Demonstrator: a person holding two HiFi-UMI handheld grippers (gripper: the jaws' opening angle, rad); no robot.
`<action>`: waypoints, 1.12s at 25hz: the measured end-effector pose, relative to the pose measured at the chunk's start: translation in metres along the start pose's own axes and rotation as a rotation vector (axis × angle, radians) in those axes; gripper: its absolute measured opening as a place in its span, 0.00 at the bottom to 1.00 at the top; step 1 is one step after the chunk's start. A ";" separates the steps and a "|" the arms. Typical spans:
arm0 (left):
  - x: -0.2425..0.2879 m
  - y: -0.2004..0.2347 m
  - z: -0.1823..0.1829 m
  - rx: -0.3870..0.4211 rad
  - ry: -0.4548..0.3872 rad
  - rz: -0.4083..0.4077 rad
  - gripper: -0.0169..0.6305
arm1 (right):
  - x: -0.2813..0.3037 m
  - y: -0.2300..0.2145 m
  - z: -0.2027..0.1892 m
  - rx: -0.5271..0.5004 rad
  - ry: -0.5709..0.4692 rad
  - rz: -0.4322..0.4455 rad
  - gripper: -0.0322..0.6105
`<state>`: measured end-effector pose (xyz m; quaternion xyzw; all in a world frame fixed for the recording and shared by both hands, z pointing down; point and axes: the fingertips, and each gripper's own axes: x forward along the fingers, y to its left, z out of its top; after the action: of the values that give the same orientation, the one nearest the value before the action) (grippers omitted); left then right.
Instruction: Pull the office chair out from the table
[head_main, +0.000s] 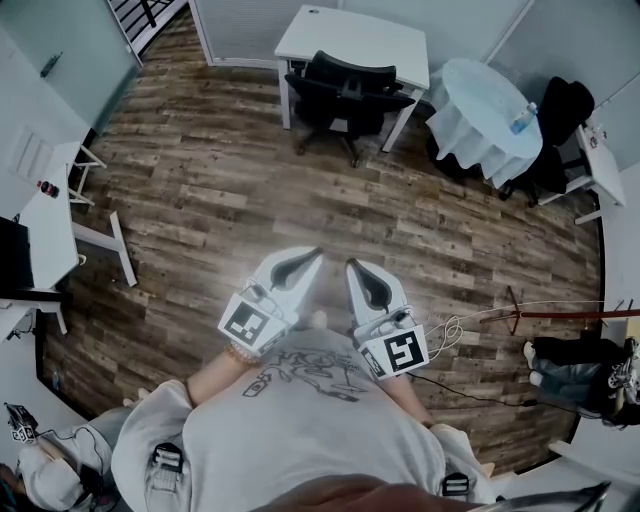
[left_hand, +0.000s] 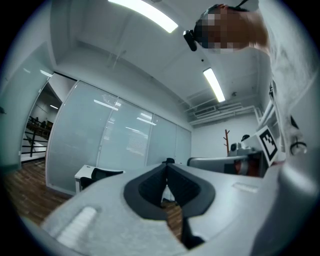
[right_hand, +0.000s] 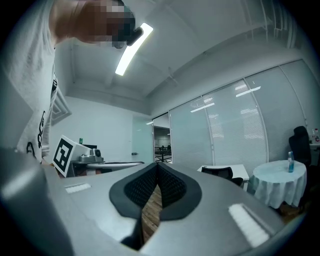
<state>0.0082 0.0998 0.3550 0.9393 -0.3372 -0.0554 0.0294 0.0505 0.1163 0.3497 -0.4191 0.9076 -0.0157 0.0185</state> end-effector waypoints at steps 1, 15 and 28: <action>0.004 -0.001 -0.001 0.000 0.002 0.003 0.03 | -0.001 -0.003 0.000 -0.003 0.002 0.005 0.06; 0.046 -0.026 -0.028 -0.017 -0.001 0.045 0.03 | -0.030 -0.046 -0.008 0.077 -0.051 0.103 0.06; 0.082 0.005 -0.030 -0.011 -0.021 0.036 0.03 | 0.002 -0.083 -0.019 0.047 -0.033 0.101 0.06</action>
<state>0.0720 0.0444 0.3783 0.9323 -0.3539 -0.0665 0.0322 0.1116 0.0616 0.3720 -0.3726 0.9265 -0.0292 0.0438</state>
